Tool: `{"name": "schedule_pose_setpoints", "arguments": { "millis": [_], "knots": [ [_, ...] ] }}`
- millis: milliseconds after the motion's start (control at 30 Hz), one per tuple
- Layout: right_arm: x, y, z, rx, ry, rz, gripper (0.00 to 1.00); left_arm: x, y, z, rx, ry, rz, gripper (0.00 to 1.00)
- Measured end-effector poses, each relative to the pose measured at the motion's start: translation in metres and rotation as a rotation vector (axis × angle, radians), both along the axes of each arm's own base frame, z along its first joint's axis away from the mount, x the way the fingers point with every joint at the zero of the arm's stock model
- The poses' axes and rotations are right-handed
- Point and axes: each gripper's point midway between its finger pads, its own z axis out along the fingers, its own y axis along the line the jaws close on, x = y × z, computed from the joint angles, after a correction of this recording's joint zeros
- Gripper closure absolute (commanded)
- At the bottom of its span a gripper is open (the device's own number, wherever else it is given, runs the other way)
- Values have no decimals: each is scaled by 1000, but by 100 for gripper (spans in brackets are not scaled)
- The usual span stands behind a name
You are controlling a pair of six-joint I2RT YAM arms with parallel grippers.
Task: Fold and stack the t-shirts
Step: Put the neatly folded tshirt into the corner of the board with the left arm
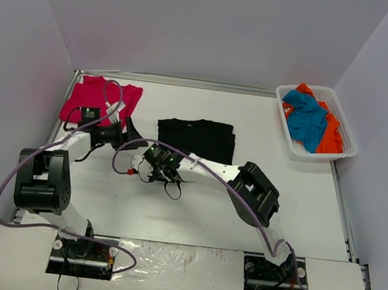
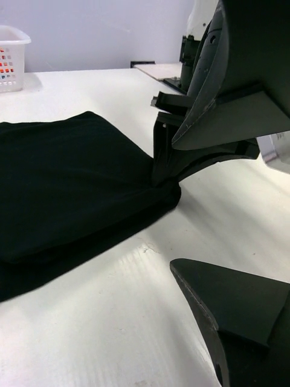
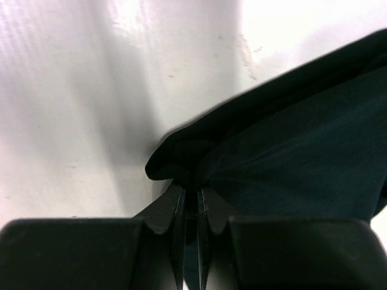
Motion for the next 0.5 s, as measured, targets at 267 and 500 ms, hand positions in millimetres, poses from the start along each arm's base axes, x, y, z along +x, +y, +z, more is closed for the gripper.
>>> {"name": "schedule_pose_setpoints", "arguments": {
  "millis": [267, 500],
  "knots": [
    [26, 5, 27, 30, -43, -42, 100, 9, -8, -15, -115, 121, 26, 16],
    [39, 14, 41, 46, -55, -55, 100, 26, -15, -17, -216, 156, 47, 5]
  ]
}}
